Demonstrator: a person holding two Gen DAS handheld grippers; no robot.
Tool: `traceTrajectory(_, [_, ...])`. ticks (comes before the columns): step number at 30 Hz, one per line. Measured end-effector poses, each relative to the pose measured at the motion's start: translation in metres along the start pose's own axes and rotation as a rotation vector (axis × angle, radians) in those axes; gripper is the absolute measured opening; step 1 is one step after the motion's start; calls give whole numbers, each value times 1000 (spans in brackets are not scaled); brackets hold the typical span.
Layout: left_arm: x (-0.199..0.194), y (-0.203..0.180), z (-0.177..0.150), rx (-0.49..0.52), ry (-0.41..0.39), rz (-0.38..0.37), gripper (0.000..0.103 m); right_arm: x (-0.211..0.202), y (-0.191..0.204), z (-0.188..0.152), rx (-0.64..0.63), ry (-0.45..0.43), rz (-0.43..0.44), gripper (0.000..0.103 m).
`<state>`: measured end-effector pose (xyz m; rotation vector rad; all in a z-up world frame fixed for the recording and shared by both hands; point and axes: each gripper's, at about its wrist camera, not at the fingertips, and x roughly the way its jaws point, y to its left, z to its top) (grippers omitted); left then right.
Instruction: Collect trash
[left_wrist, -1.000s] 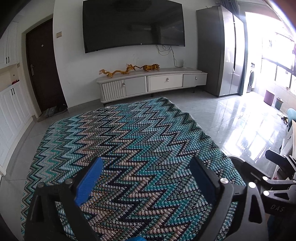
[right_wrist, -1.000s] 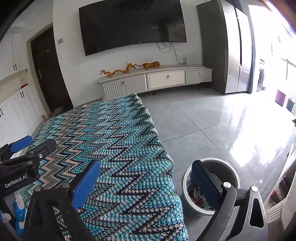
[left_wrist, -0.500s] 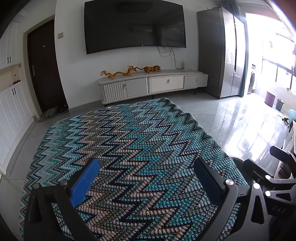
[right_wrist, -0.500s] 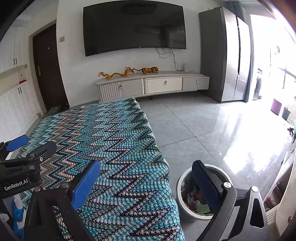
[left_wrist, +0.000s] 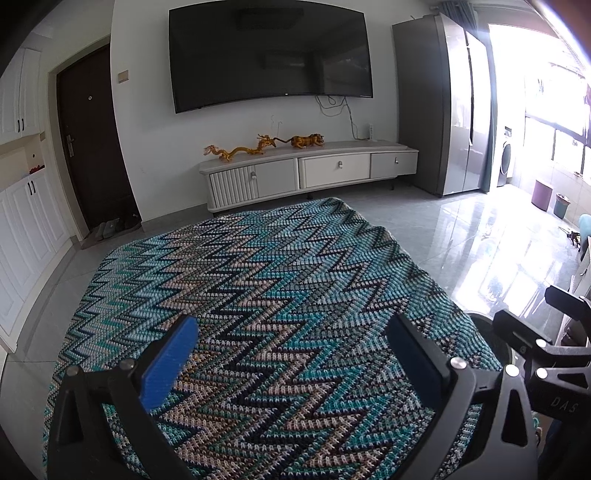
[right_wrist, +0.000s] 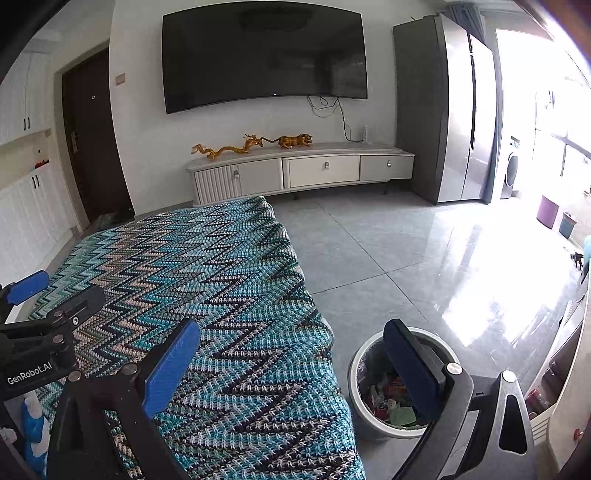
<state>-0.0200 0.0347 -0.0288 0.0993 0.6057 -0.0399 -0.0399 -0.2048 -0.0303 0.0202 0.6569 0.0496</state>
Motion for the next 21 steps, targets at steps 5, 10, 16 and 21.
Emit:
traceTrajectory(5, [0, 2, 0, -4, -3, 11, 103, 0, 1, 0, 1, 3, -4, 100])
traceTrajectory(10, [1, 4, -1, -6, 5, 18, 103, 0, 0, 0, 1, 2, -4, 100])
traceTrajectory(16, [2, 4, -2, -10, 15, 24, 103, 1, 2, -1, 0, 4, -14, 101])
traceTrajectory(21, [3, 5, -2, -14, 23, 28, 103, 1, 2, -2, 2, 3, -20, 101])
